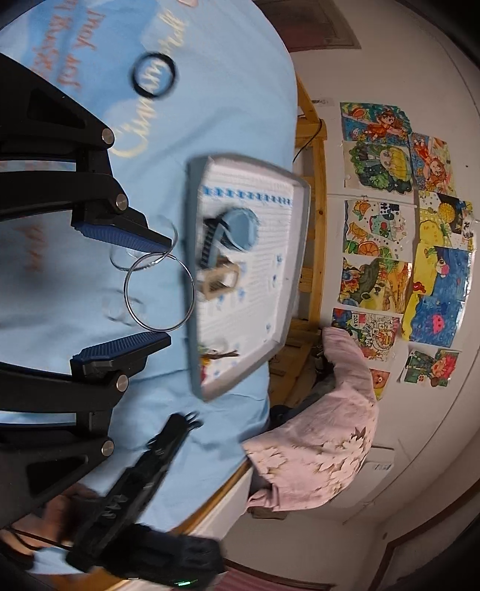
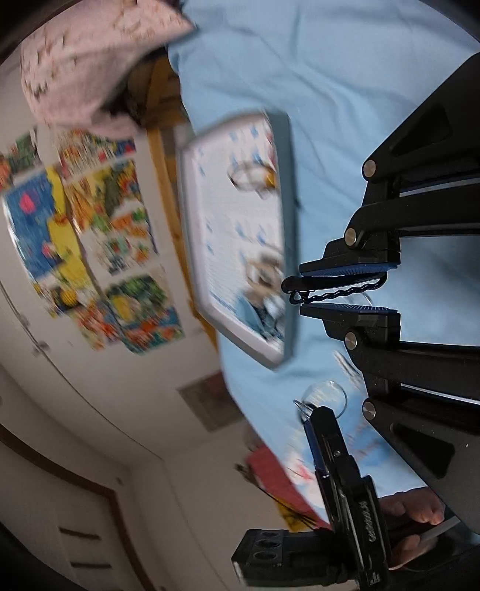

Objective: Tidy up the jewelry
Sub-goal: 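Carry the hoop and striped bracelet into the grey tray and open both tools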

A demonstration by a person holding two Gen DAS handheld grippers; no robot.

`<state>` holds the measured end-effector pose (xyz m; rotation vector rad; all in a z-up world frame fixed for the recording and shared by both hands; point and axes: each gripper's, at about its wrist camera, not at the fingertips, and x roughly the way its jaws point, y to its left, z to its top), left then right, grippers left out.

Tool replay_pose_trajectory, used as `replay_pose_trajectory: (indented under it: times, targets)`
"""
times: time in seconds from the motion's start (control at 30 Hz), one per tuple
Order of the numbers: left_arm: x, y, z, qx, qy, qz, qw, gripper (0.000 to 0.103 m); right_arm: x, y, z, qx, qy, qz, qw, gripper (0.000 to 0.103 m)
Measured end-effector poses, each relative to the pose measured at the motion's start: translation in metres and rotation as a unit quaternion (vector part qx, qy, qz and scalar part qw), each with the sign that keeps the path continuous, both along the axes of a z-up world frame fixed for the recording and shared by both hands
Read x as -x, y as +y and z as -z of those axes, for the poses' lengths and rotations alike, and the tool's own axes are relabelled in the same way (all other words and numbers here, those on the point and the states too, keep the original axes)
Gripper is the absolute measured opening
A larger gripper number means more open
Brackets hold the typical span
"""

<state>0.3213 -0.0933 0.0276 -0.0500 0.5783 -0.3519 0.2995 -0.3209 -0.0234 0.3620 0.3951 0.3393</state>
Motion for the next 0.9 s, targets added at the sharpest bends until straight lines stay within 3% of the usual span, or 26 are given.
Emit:
replay_pose_trajectory:
  times: [0.27,0.4,0.57,0.67,0.9]
  targets:
    - [-0.078,-0.043,-0.015,0.008,0.016,0.006,0.9998,0.042,-0.037,-0.022,0.01,0.022,0.005,0.044,0.999,0.013]
    - [-0.111,-0.06,-0.005,0.015,0.038,-0.002,0.9992,0.042,-0.065,-0.038,0.014,0.026,0.004,0.056,0.998,0.013]
    - [-0.136,-0.062,0.018,0.05,0.073,-0.02,0.9959,0.042,-0.098,-0.061,0.032,-0.017,0.029,0.071,0.997,0.013]
    - [-0.145,-0.061,0.025,0.069,0.082,-0.029,0.9938,0.042,-0.112,-0.071,0.034,-0.04,0.019,0.081,0.996,0.013]
    - [-0.157,-0.069,0.04,0.016,0.074,-0.033,0.9966,0.042,-0.141,-0.06,0.038,-0.007,0.017,0.07,0.997,0.013]
